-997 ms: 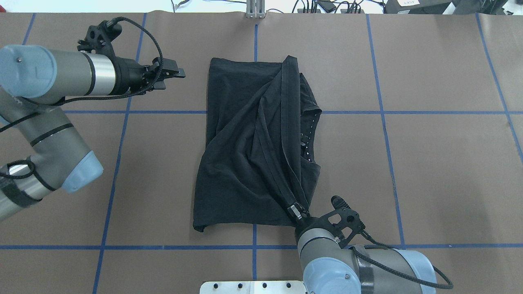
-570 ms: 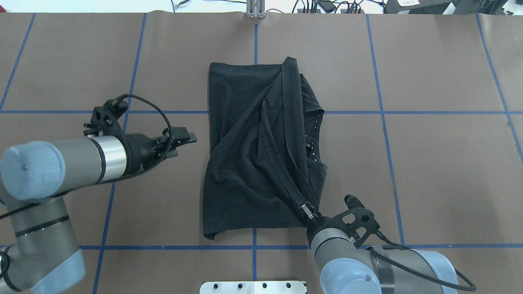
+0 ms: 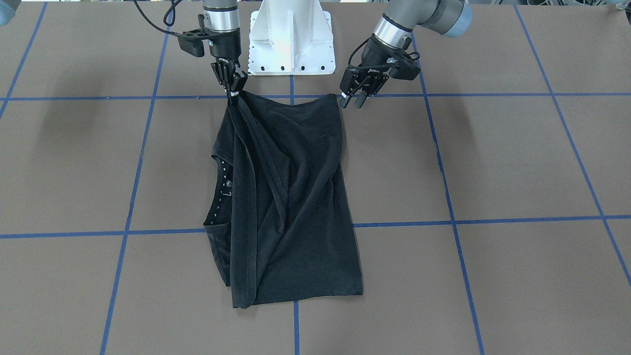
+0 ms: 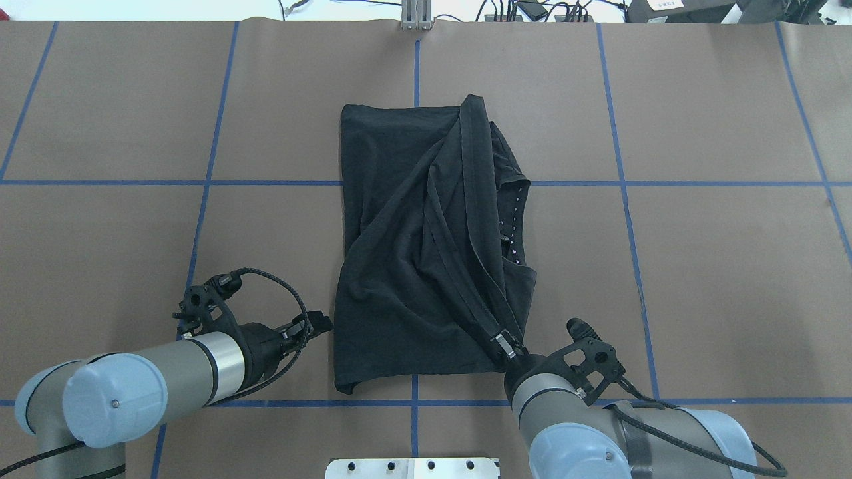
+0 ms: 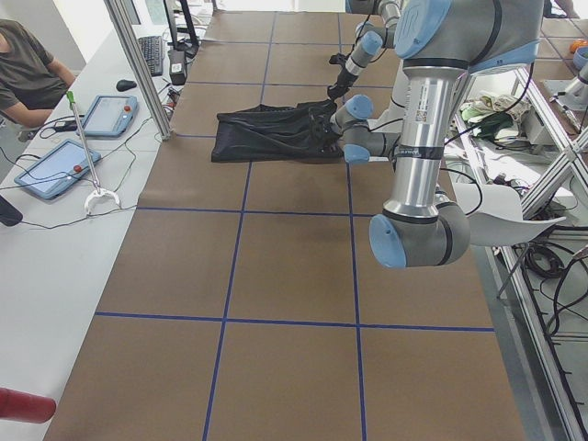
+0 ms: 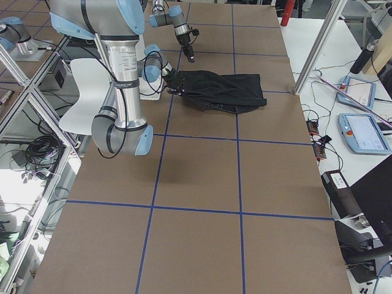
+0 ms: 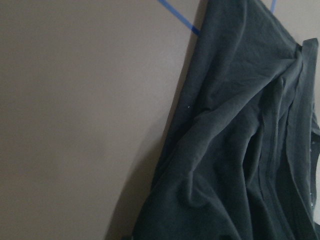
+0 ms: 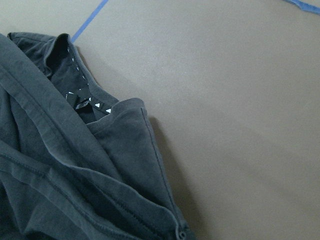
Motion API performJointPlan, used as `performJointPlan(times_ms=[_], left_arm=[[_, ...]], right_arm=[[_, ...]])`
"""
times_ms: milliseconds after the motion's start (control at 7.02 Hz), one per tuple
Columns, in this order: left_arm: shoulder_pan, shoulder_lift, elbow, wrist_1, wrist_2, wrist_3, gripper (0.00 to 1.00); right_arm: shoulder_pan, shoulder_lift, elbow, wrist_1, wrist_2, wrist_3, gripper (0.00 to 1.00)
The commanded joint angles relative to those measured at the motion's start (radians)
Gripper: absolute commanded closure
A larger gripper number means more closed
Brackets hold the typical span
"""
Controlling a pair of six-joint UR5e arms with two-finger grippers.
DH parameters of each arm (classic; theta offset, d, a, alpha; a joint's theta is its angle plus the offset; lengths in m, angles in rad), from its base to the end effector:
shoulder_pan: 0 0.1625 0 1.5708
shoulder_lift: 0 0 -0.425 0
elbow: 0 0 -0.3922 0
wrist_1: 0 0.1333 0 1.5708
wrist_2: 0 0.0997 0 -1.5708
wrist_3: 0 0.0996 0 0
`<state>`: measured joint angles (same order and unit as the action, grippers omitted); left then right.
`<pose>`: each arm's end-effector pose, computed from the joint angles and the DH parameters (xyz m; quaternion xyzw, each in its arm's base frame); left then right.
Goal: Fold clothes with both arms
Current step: 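Move the left gripper to the shirt edge nearest the robot beside the right gripper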
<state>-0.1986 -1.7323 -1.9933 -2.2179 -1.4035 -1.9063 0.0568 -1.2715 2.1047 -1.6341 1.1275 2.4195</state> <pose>0.4815 -0.2498 0.3044 0.0287 0.5787 -0.2612 0.7720 -0.5124 -0.2054 0.2735 0.0467 -0.4166 0.4697 0.7769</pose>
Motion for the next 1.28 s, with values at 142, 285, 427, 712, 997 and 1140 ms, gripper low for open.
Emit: performJointPlan(times_ms=[142, 285, 427, 712, 997, 1140], left_arm=[[0.060, -0.035, 0.033, 0.001, 0.001, -0.010, 0.47], [0.073, -0.044, 0.047, 0.000, 0.001, -0.011, 0.47], [0.076, -0.044, 0.051, 0.001, 0.001, -0.011, 0.47], [0.085, -0.049, 0.062, 0.000, 0.000, -0.011, 0.50], [0.094, -0.052, 0.065, 0.000, 0.000, -0.013, 0.54], [0.096, -0.052, 0.065, 0.000, 0.000, -0.013, 0.56]], right_arm=[[-0.003, 0.001, 0.001, 0.000, 0.000, 0.000, 1.00], [-0.005, 0.001, 0.001, 0.000, 0.003, 0.000, 1.00], [-0.006, 0.003, 0.001, 0.000, 0.006, 0.000, 1.00], [-0.009, 0.006, 0.001, 0.000, 0.008, 0.000, 1.00], [-0.011, 0.009, 0.001, 0.000, 0.006, 0.001, 1.00], [-0.011, 0.009, 0.001, 0.000, 0.006, 0.001, 1.00]])
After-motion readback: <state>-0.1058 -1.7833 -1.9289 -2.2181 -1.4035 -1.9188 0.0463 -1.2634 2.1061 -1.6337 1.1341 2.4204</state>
